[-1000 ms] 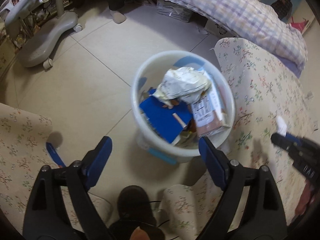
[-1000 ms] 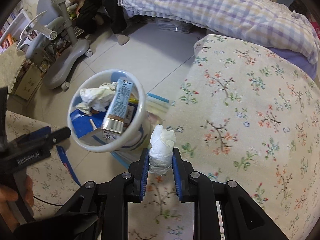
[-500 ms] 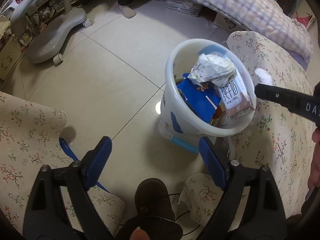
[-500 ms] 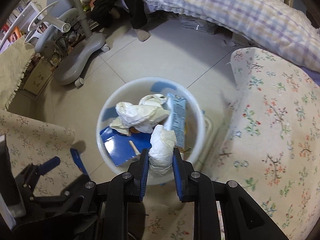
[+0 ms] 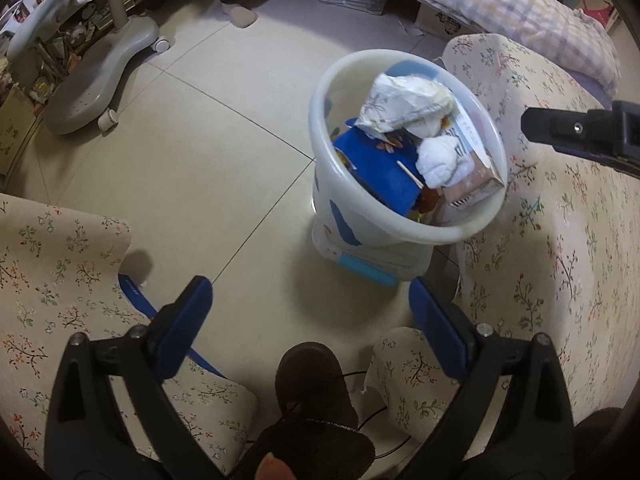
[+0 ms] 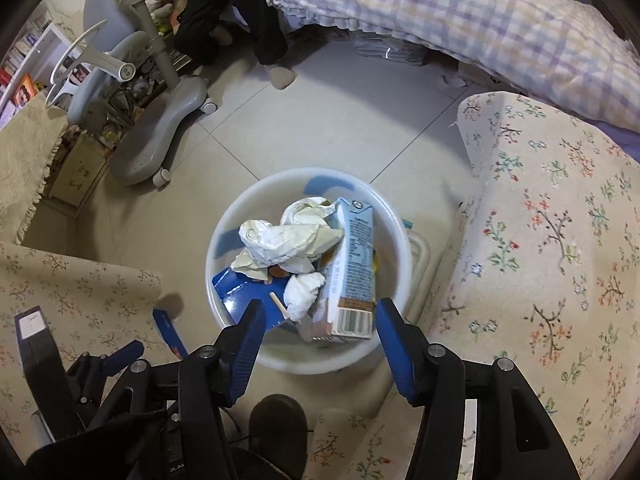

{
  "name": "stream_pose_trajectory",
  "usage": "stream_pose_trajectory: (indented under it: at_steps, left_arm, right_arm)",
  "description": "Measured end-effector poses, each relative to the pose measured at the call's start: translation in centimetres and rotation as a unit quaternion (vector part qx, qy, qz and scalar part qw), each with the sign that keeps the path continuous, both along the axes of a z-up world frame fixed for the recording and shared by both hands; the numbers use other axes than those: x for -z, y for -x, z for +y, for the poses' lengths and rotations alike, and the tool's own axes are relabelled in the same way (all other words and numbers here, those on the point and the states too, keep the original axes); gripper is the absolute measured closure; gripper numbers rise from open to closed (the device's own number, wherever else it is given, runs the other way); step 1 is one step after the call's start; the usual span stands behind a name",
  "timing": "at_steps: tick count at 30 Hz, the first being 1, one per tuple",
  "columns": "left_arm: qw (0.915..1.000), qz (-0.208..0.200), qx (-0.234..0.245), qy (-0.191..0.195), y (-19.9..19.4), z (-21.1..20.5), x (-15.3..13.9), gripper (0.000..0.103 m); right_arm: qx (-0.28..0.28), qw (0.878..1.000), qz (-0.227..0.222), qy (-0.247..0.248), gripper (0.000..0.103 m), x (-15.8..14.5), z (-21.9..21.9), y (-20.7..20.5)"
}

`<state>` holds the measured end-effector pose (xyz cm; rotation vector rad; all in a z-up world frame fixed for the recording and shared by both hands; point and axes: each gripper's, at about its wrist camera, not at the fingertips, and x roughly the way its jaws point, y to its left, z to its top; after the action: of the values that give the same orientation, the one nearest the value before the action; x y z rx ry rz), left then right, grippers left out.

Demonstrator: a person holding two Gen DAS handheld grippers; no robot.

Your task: Collect trash

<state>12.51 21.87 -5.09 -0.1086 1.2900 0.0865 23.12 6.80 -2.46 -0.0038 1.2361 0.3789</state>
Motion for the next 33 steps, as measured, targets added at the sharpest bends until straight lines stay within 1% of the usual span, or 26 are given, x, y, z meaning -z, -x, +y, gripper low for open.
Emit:
stream_pose_trajectory:
  at_steps: [3, 7, 10, 14, 15, 17, 18, 19, 24, 26, 28, 30, 33]
  left_arm:
    - [0.9999, -0.007, 0.009, -0.003, 0.4, -1.0, -0.7, 0.004]
    - [0.9997, -0.013, 0.018, 0.014, 1.1, -2.3, -1.7, 0.003]
    - [0.9991, -0.018, 0.025, 0.030, 1.8, -3.4, -2.4, 0.003]
    - [0.9983, -0.027, 0.038, 0.033, 2.7, -5.5, -3.2, 0.002]
    - [0.9981, -0.030, 0.043, 0.033, 3.1, -6.1, -3.4, 0.002]
    - [0.9978, -0.033, 0.046, 0.033, 3.8, -7.0, -3.6, 0.002]
    - [0.9977, -0.033, 0.047, 0.035, 4.1, -7.4, -3.6, 0.002]
    - [0.9976, -0.033, 0.047, 0.039, 4.6, -7.7, -3.6, 0.002]
    - [0.9973, -0.040, 0.044, 0.043, 6.3, -9.6, -3.8, 0.002]
    - [0.9971, -0.045, 0.043, 0.044, 7.0, -10.6, -4.0, 0.002]
    - [0.9966, -0.051, 0.042, 0.048, 7.4, -11.5, -4.2, 0.002]
    - [0.9963, -0.060, 0.039, 0.047, 7.9, -12.1, -4.4, 0.002]
    - [0.9964, -0.065, 0.032, 0.044, 8.3, -12.8, -4.6, 0.002]
  right_arm:
    - [0.009, 1.000, -0.003, 0.003, 0.044, -0.4, -1.9, 0.9]
    - [0.024, 0.999, -0.009, 0.022, 0.043, -0.6, -5.0, 2.7]
    - [0.038, 0.999, -0.011, 0.024, 0.042, -0.7, -7.9, 4.4]
    - [0.055, 0.998, -0.012, 0.033, 0.041, -0.9, -11.3, 7.0]
    - [0.061, 0.997, -0.017, 0.036, 0.040, -1.1, -12.4, 7.9]
    - [0.069, 0.997, -0.024, 0.034, 0.035, -1.5, -14.4, 9.5]
    - [0.075, 0.996, -0.027, 0.032, 0.031, -1.6, -15.1, 10.2]
    - [0.082, 0.996, -0.029, 0.032, 0.030, -1.7, -16.3, 11.1]
    - [0.098, 0.994, -0.023, 0.050, 0.028, -1.1, -19.9, 14.4]
    - [0.102, 0.993, -0.028, 0.051, 0.027, -1.0, -20.8, 15.3]
    - [0.109, 0.992, -0.032, 0.049, 0.024, -0.8, -22.0, 16.1]
    - [0.112, 0.992, -0.032, 0.051, 0.022, -0.4, -23.0, 16.9]
    - [0.129, 0.989, -0.032, 0.062, 0.022, 0.0, -24.9, 18.2]
